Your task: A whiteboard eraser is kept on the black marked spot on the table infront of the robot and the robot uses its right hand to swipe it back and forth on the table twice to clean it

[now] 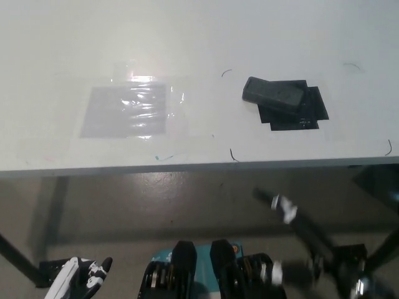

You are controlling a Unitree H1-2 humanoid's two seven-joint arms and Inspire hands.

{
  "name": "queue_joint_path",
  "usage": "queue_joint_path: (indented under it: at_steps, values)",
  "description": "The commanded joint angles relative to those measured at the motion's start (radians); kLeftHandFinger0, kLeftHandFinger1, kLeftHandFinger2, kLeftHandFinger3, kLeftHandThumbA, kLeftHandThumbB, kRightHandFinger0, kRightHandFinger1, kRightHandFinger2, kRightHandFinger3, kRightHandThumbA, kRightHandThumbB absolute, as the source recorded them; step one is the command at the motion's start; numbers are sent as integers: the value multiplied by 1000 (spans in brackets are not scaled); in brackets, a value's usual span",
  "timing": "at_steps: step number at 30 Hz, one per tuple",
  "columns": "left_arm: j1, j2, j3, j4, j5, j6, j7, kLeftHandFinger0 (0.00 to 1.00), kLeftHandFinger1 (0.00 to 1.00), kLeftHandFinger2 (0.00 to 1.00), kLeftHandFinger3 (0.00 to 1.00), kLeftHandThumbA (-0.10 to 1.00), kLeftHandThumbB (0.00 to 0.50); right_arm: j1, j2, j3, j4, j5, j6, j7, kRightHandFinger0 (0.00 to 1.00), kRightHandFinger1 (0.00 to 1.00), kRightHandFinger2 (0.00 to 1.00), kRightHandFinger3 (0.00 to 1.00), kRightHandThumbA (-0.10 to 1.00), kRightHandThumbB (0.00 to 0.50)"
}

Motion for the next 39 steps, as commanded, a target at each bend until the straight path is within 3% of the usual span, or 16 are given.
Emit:
queue_joint_path:
  at_steps: [1,2,4,7,8,11,13,16,20,24,39]
  values:
    - [47,30,3,-21,20,-38,-3,0,0,0,0,644,308,333,70,107,-523,142,-669,-179,1000,1000,1000,1000,1000,315]
    - [41,28,4,-19,22,-44,0,0,0,0,0,644,309,357,38,65,-475,221,-669,-154,1000,1000,1000,1000,1000,383]
    - [34,29,5,-18,21,-45,1,0,0,0,0,644,311,329,38,6,-385,295,-669,-130,1000,1000,1000,1000,1000,445]
    - [32,25,3,-17,17,-41,-1,0,0,0,0,646,310,260,111,-149,-174,325,-614,-187,1000,1000,1000,1000,1000,349]
    - [35,21,1,-15,16,-47,-1,0,0,0,0,644,308,242,126,-180,-126,330,-599,-196,1000,1000,1000,1000,1000,342]
    - [45,12,-5,-18,4,-44,-8,0,0,0,0,620,307,152,182,-267,206,288,-604,-244,1000,1000,1000,1000,1000,381]
    - [45,8,-5,-21,7,-44,-4,0,0,0,0,618,306,126,185,-277,345,297,-619,-218,1000,1000,1000,1000,1000,366]
    - [37,18,3,-42,6,-19,1,0,0,0,0,626,312,85,165,-265,511,231,-584,-186,1000,1000,1000,1000,1000,416]
    - [1,18,-2,-17,16,-31,3,0,0,0,0,659,316,49,157,-283,530,238,-576,-154,1000,1000,1000,1000,1000,441]
    - [23,15,-3,-24,7,-59,-2,0,0,0,0,612,292,46,152,-280,572,200,-611,-150,1000,1000,1000,1000,1000,427]
    - [24,18,-1,-44,-6,-28,-8,0,0,0,0,593,302,41,150,-265,581,170,-643,-144,1000,1000,1000,1000,1000,426]
